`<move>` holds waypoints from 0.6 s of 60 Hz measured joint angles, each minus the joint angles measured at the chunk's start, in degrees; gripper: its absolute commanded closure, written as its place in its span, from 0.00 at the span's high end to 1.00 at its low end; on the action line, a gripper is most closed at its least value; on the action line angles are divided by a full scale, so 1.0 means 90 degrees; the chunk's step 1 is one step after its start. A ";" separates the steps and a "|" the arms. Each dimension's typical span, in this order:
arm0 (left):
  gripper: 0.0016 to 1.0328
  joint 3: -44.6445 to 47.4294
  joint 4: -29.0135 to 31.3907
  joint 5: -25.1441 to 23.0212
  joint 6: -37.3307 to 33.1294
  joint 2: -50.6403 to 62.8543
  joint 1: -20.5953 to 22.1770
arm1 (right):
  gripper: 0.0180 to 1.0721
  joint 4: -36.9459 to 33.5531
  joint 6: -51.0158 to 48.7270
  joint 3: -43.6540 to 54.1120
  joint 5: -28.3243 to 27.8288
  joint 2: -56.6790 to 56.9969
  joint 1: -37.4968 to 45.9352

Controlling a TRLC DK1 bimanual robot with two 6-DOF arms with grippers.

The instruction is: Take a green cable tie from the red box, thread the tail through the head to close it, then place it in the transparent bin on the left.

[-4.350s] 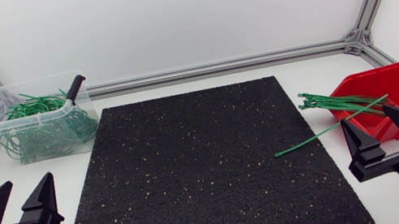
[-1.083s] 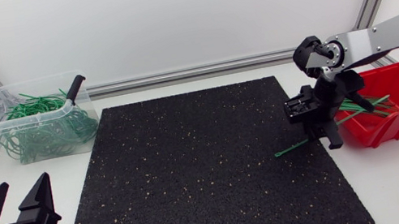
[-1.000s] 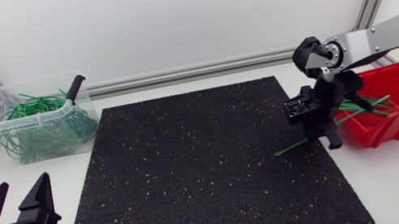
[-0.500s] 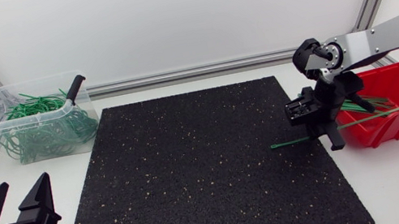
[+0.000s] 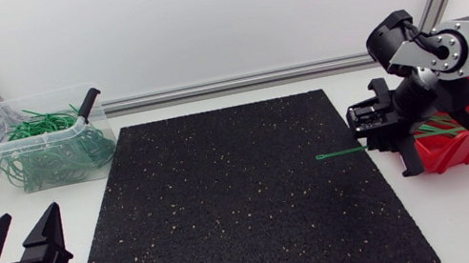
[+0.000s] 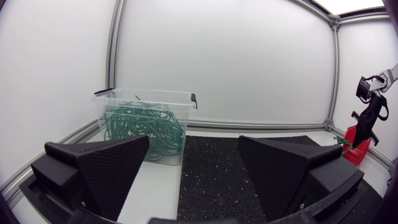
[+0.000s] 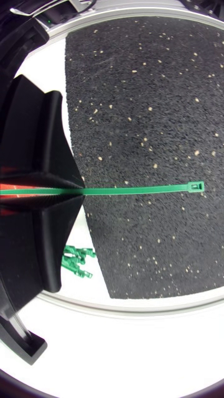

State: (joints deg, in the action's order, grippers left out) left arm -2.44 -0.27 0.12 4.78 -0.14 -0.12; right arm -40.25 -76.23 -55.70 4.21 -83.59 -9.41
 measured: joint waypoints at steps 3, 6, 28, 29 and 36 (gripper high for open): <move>0.97 0.0000 0.0000 0.0002 0.0000 0.0000 0.0024 | 0.06 0.0085 0.0185 0.0063 -0.0019 0.0279 -0.0134; 0.97 0.0000 0.0000 0.0002 0.0000 -0.0005 0.0058 | 0.06 0.0170 0.0486 0.0129 -0.0049 0.0600 -0.0311; 0.97 -0.0338 0.0073 -0.0080 0.0330 0.0670 0.0202 | 0.06 0.0478 0.2450 0.0238 0.0277 0.1627 -0.1868; 0.97 -0.0389 0.0073 -0.0104 0.0355 0.0743 0.0202 | 0.06 0.0478 0.2523 0.0236 0.0308 0.1644 -0.1931; 0.97 -0.0828 0.0070 -0.0362 0.0614 0.1246 0.0202 | 0.06 0.0464 0.3087 0.0136 0.0474 0.1681 -0.2322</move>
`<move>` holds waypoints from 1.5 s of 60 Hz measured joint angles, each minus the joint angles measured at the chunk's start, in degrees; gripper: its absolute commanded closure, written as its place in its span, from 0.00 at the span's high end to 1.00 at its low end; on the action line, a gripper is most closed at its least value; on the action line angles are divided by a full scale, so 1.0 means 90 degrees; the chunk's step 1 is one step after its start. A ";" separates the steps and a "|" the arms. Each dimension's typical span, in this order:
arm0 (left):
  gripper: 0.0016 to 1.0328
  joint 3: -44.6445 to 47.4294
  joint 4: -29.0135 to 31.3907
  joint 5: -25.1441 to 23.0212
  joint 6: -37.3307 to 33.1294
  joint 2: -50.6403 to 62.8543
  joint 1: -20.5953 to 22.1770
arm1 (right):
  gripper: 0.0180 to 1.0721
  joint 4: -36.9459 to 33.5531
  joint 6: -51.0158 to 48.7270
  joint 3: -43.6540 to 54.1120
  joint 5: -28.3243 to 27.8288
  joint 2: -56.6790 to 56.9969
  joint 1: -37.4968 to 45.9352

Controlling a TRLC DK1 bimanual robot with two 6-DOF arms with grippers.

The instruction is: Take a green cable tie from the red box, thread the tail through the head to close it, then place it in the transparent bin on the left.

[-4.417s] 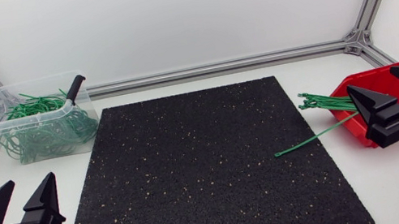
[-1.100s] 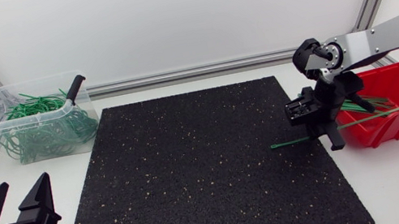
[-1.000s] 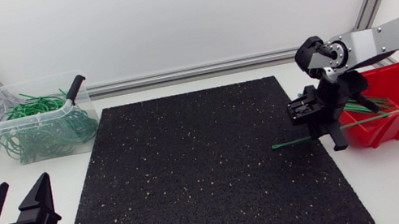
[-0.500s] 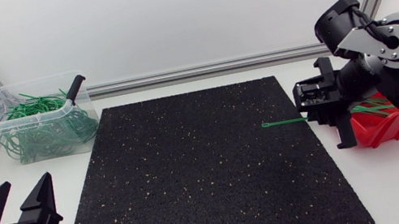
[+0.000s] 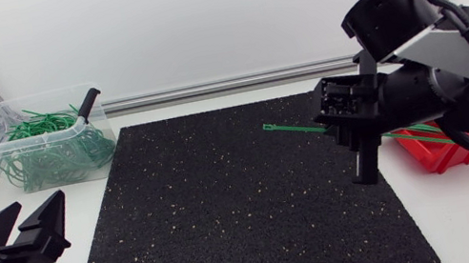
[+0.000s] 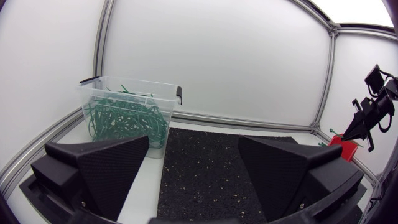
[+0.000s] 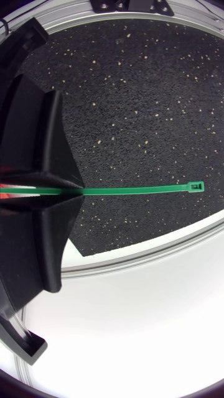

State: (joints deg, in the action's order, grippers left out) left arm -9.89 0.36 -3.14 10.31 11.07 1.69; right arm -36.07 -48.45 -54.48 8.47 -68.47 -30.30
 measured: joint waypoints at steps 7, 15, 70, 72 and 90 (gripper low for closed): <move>0.97 -0.0474 -0.0002 -0.0335 0.0328 0.0529 0.0002 | 0.06 -0.0083 0.0580 -0.0296 0.0041 0.0000 -0.0296; 0.97 -0.0964 0.0015 -0.0661 0.0765 0.1197 0.0197 | 0.06 -0.0131 0.1253 -0.0663 0.0044 -0.0056 -0.0580; 0.96 -0.2929 -0.2259 -0.2771 0.3223 0.5217 0.2164 | 0.06 -0.0177 0.4250 -0.2186 -0.0811 -0.1547 -0.1698; 0.96 -0.2956 -0.2310 -0.2769 0.3249 0.5326 0.2222 | 0.06 -0.0177 0.4272 -0.2212 -0.0889 -0.1593 -0.1698; 0.67 -0.2992 -0.2701 -0.2645 0.3410 0.5695 0.2339 | 0.06 -0.0160 0.4442 -0.2552 -0.1134 -0.1945 -0.1724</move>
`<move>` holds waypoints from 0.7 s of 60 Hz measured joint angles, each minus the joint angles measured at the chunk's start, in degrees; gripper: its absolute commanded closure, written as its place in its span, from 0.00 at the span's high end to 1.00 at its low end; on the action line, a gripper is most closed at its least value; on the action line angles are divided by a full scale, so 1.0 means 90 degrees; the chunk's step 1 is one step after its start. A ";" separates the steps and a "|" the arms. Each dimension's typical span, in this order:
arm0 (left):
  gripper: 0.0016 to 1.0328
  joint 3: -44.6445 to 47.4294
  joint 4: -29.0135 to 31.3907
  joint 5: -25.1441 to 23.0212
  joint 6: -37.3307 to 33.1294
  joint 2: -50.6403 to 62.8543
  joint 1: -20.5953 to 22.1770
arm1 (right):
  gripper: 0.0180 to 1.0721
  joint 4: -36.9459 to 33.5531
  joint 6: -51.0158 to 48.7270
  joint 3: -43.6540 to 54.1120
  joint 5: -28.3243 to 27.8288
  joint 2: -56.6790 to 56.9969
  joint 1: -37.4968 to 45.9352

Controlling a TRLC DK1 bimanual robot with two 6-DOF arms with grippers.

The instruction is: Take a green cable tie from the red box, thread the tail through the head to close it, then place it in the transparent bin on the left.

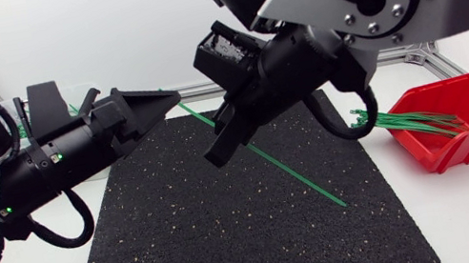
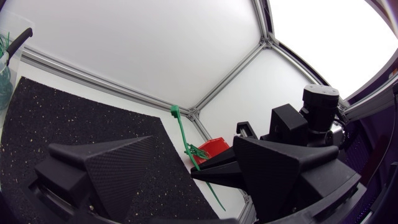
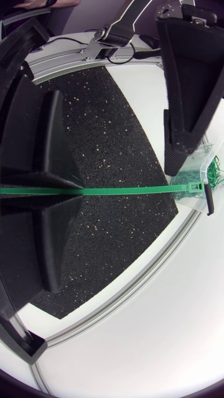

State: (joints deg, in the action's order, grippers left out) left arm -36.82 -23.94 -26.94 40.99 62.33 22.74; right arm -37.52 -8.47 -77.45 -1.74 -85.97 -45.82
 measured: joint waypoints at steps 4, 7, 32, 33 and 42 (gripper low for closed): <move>0.56 0.0000 -0.0092 0.0027 0.0000 0.0005 -0.0002 | 0.06 0.0000 0.0044 -0.0087 0.0000 -0.0032 -0.0022; 0.51 0.0000 -0.0119 0.0056 0.0000 0.0012 -0.0002 | 0.06 0.0000 0.0066 -0.0131 0.0000 -0.0056 -0.0032; 0.16 0.0000 -0.0189 0.0364 0.0090 0.0206 0.0049 | 0.06 0.0000 0.0112 -0.0158 0.0000 -0.0095 -0.0070; 0.16 0.0000 -0.0189 0.0364 0.0095 0.0209 0.0061 | 0.06 0.0000 0.0112 -0.0158 0.0000 -0.0095 -0.0070; 0.06 0.0000 -0.0228 0.0384 0.0121 0.0216 0.0083 | 0.06 0.0000 0.0112 -0.0155 0.0000 -0.0095 -0.0112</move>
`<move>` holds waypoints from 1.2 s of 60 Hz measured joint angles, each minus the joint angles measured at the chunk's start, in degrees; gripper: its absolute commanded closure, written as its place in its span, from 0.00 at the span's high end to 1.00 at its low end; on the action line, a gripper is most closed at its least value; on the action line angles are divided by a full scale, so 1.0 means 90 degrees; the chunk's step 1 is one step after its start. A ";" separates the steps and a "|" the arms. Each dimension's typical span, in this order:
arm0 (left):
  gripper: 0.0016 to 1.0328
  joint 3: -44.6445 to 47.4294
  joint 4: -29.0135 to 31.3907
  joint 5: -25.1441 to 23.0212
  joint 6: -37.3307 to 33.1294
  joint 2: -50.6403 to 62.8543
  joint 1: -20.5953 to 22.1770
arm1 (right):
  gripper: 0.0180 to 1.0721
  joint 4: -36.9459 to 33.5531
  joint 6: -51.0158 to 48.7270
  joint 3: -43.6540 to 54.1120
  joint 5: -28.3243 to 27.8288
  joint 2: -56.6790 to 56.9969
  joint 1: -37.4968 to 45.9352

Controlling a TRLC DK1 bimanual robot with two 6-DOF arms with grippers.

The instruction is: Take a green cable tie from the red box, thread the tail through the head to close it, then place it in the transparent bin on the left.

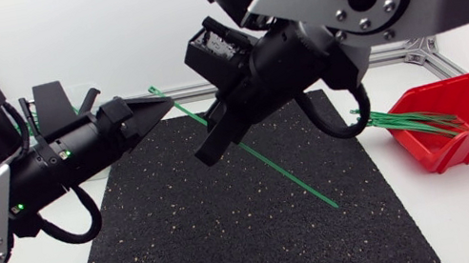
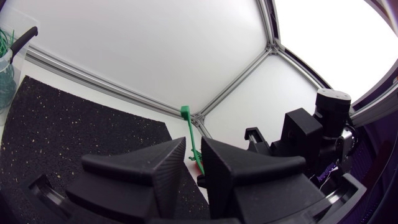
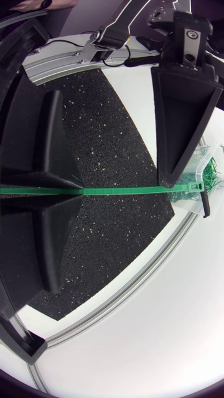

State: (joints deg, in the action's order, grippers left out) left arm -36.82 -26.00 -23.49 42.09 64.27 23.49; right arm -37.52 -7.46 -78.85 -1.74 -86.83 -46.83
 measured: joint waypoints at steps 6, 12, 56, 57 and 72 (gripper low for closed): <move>0.04 0.0000 -0.0002 0.0131 0.0017 0.0002 0.0032 | 0.06 0.0000 0.0000 0.0000 0.0000 0.0000 -0.0046; 0.04 0.0000 -0.0005 0.0165 0.0017 0.0005 0.0075 | 0.06 0.0000 0.0000 0.0000 0.0000 0.0000 -0.0085; 0.04 -0.0002 0.0410 -0.2239 -0.1149 -0.0389 -0.0852 | 0.93 -0.0969 -0.1406 0.0277 -0.1819 0.0741 0.0896; 0.04 -0.0002 0.0415 -0.2317 -0.1185 -0.0389 -0.0867 | 0.93 -0.1020 -0.1477 0.0277 -0.1931 0.0741 0.0942; 0.04 0.0000 0.1066 -0.3223 -0.2137 -0.0384 -0.0852 | 0.89 -0.1727 -0.2657 0.0408 -0.3359 0.0680 0.1112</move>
State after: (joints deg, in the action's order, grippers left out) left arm -36.82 -16.40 -52.49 22.85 60.82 15.81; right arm -53.06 -31.38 -75.18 -31.97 -80.71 -36.82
